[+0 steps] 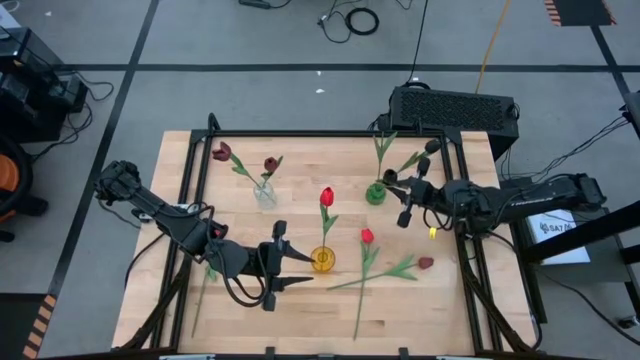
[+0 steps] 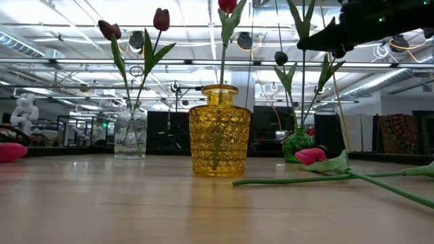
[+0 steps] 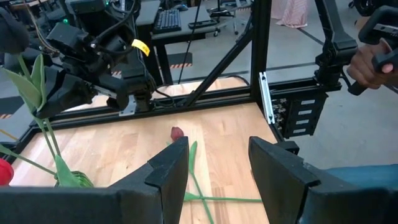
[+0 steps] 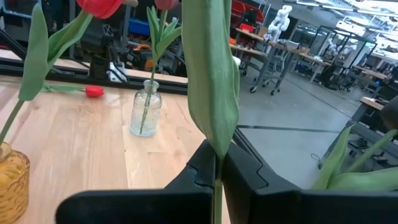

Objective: Sort flowers into vase by color
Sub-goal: Put the black flower into the green vase

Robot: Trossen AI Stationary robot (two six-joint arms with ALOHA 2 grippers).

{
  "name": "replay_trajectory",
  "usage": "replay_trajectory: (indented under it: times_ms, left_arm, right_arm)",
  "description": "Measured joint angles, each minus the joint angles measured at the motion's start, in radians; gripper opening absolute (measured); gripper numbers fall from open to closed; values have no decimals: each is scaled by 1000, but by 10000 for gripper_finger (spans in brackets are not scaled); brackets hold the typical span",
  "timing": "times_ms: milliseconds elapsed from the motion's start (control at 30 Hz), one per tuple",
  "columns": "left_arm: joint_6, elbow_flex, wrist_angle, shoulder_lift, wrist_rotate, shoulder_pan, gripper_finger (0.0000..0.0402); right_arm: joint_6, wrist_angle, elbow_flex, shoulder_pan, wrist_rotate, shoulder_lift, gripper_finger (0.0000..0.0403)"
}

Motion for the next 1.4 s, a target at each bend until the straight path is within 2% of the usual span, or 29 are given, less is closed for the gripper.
replay_trajectory:
  times_ms: [200, 633, 800, 1133, 1400]
  left_arm:
    - [0, 0, -7, 0, 0, 0, 175]
    - [-6, 0, -24, 0, 0, 0, 175]
    - [-7, 0, -24, 0, 0, 0, 175]
    - [-7, 0, -29, 0, 0, 0, 175]
    - [-10, 0, -47, 0, 0, -1, 175]
  right_arm:
    - [8, 1, 0, -1, 0, 16, 14]
    - [141, -84, 0, -65, 1, 16, 81]
    - [186, -145, 0, -65, 0, 10, 128]
    - [289, -254, 3, -31, 3, -69, 250]
    - [431, -570, 126, 28, -1, -130, 320]
